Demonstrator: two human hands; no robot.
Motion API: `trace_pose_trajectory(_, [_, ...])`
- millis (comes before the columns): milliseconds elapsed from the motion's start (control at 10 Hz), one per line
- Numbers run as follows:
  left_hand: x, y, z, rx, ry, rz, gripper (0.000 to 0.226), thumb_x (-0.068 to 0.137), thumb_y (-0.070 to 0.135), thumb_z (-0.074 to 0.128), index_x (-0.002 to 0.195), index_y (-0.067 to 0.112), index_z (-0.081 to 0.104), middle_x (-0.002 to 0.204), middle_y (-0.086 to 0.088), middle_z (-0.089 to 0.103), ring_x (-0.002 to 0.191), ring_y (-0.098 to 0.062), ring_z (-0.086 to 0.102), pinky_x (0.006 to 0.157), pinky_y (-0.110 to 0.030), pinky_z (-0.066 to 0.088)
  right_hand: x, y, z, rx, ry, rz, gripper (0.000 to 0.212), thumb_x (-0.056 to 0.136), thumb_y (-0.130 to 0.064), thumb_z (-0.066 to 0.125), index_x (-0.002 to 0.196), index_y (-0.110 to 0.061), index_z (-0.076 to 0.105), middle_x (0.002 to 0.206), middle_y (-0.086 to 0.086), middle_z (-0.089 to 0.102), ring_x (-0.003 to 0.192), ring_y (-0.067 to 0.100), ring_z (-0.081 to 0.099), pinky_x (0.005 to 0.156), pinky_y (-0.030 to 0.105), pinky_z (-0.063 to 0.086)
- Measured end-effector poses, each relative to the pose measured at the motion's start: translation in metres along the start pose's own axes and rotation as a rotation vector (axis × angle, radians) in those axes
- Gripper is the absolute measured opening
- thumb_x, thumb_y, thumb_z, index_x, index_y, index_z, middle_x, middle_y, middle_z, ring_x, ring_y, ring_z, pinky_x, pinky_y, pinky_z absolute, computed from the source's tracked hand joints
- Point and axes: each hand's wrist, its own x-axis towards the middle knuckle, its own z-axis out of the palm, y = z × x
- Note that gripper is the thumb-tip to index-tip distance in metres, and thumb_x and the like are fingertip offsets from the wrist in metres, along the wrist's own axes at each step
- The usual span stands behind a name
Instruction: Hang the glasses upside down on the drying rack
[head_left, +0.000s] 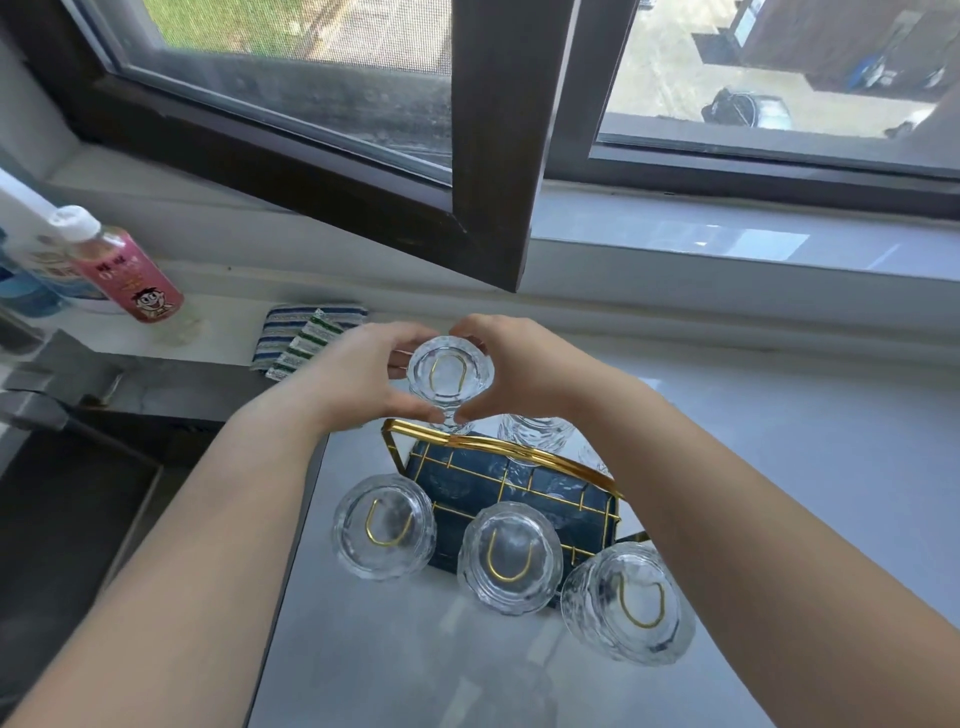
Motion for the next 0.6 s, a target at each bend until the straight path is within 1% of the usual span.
trace_pose_trajectory(100, [0.001, -0.001, 0.0, -0.008, -0.003, 0.003, 0.078, 0.058, 0.022, 0.085, 0.127, 0.023, 0.049, 0.123, 0.002, 0.06, 0.103, -0.007, 0.053, 0.085, -0.023, 0.041, -0.001, 0.001, 0.0, 0.008, 0.004, -0.005, 0.076, 0.062, -0.03, 0.084, 0.126, -0.014, 0.046, 0.126, 0.008, 0.057, 0.108, 0.026, 0.053, 0.092, 0.039, 0.047])
trace_pose_trajectory(200, [0.0, 0.0, 0.0, -0.018, -0.015, 0.004, 0.076, 0.058, 0.021, 0.085, 0.126, 0.022, 0.049, 0.122, 0.002, 0.061, 0.103, -0.009, 0.054, 0.085, -0.023, 0.042, -0.001, 0.001, 0.0, 0.008, -0.005, -0.002, 0.078, 0.062, -0.031, 0.084, 0.127, -0.014, 0.044, 0.128, 0.008, 0.056, 0.11, 0.026, 0.053, 0.091, 0.036, 0.045])
trace_pose_trajectory(400, [0.002, -0.002, 0.001, -0.027, -0.012, -0.001, 0.078, 0.058, 0.021, 0.084, 0.127, 0.023, 0.048, 0.124, 0.001, 0.06, 0.106, -0.01, 0.054, 0.088, -0.027, 0.043, 0.0, 0.002, 0.002, 0.036, -0.004, 0.005, 0.08, 0.063, -0.03, 0.084, 0.129, -0.014, 0.042, 0.131, 0.008, 0.054, 0.112, 0.025, 0.052, 0.091, 0.033, 0.044])
trace_pose_trajectory(500, [0.001, -0.003, 0.002, -0.023, -0.027, -0.016, 0.083, 0.058, 0.023, 0.084, 0.13, 0.023, 0.044, 0.129, 0.0, 0.057, 0.11, -0.009, 0.052, 0.091, -0.026, 0.041, -0.005, 0.004, -0.002, 0.053, -0.018, 0.008, 0.085, 0.063, -0.031, 0.084, 0.133, -0.014, 0.038, 0.137, 0.008, 0.049, 0.119, 0.024, 0.049, 0.096, 0.034, 0.042])
trace_pose_trajectory(600, [-0.005, -0.002, -0.004, -0.113, -0.059, -0.047, 0.095, 0.051, 0.037, 0.08, 0.135, 0.022, 0.037, 0.138, 0.0, 0.049, 0.12, -0.011, 0.049, 0.097, -0.026, 0.041, -0.023, 0.012, -0.018, 0.147, 0.081, 0.032, 0.082, 0.064, -0.03, 0.083, 0.133, -0.016, 0.041, 0.135, 0.005, 0.051, 0.117, 0.017, 0.051, 0.097, 0.027, 0.039])
